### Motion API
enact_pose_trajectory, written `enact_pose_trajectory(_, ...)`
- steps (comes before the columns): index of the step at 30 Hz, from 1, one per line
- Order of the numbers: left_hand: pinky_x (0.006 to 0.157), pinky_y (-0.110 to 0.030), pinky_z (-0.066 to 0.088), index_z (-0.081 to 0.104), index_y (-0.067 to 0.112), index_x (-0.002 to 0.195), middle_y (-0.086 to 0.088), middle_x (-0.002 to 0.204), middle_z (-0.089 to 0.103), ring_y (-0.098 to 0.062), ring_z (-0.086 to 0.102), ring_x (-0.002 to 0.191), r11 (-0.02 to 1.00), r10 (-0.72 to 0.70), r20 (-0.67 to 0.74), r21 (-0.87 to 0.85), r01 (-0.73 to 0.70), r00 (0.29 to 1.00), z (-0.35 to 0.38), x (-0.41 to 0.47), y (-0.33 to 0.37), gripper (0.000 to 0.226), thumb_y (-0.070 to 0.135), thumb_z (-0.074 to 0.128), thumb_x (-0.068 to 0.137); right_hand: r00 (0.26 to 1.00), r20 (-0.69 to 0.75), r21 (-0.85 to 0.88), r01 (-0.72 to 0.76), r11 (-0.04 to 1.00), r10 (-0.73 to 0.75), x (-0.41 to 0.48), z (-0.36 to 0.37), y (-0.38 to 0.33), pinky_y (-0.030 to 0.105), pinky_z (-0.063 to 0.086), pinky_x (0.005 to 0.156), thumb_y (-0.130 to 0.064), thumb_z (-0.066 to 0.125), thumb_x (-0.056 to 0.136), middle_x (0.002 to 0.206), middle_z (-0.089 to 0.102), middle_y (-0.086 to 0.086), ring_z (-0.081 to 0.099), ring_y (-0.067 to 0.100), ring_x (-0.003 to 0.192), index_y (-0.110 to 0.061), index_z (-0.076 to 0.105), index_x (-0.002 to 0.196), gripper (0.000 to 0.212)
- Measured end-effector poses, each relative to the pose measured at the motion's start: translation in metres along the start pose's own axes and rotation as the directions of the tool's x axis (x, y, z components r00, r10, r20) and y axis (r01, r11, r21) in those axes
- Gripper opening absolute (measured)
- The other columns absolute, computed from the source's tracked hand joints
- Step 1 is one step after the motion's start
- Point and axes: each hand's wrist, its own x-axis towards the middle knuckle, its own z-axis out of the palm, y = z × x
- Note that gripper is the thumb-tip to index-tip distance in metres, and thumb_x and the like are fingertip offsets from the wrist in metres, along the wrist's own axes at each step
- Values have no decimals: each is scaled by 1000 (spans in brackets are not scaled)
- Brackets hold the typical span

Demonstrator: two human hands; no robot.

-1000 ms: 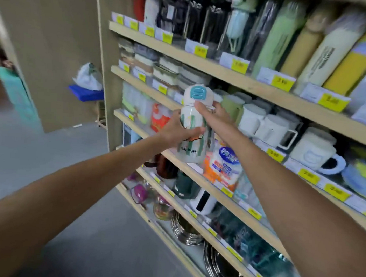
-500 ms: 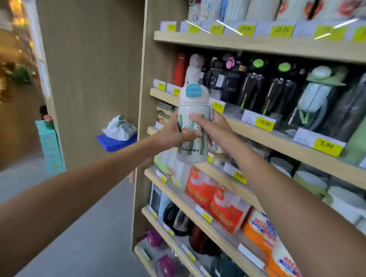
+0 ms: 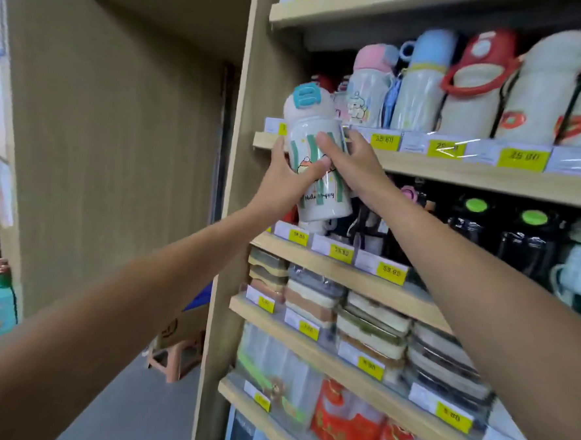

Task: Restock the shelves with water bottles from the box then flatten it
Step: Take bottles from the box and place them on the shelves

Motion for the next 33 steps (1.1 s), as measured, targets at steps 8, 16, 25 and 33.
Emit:
enact_pose_trajectory(8, 85, -25, 53, 35, 18, 126, 2, 115, 60, -4, 63, 103, 962, 269, 20, -51, -268, 963, -45, 121, -1, 61, 24, 74, 79, 959, -212, -168, 151, 974, -185, 107, 34, -31, 32, 53, 86, -42, 65, 83, 97, 65, -5, 63, 7, 90, -17, 58, 103, 32)
enact_pose_trajectory(16, 104, -29, 44, 6, 11, 145, -5, 143, 36, -10, 43, 129, 896, 445, 58, -12, -445, 894, -51, 208, -11, 101, 25, 78, 75, 925, -239, -261, 234, 937, -297, 163, 45, -30, 38, 50, 95, -35, 58, 76, 113, 62, 4, 59, 15, 106, -29, 56, 109, 33)
enact_pose_trajectory(25, 106, -44, 40, 3, 18, 144, -2, 142, 35, -16, 42, 129, 897, 434, 86, 50, -439, 897, -24, 263, -31, 107, 46, 70, 64, 763, -426, -753, -1, 658, -486, 168, 13, 7, 35, 40, 94, -12, 51, 85, 130, 46, 9, 44, 24, 120, -8, 50, 124, 40)
enact_pose_trajectory(33, 88, -37, 46, 22, 20, 138, 8, 124, 45, -13, 49, 110, 893, 354, 105, 259, -369, 929, -5, 266, -43, 88, 38, 75, 70, 769, -448, -823, -155, 546, -457, 166, -3, 40, 42, 35, 104, -17, 56, 84, 144, 28, 14, 31, 32, 128, -11, 20, 148, 74)
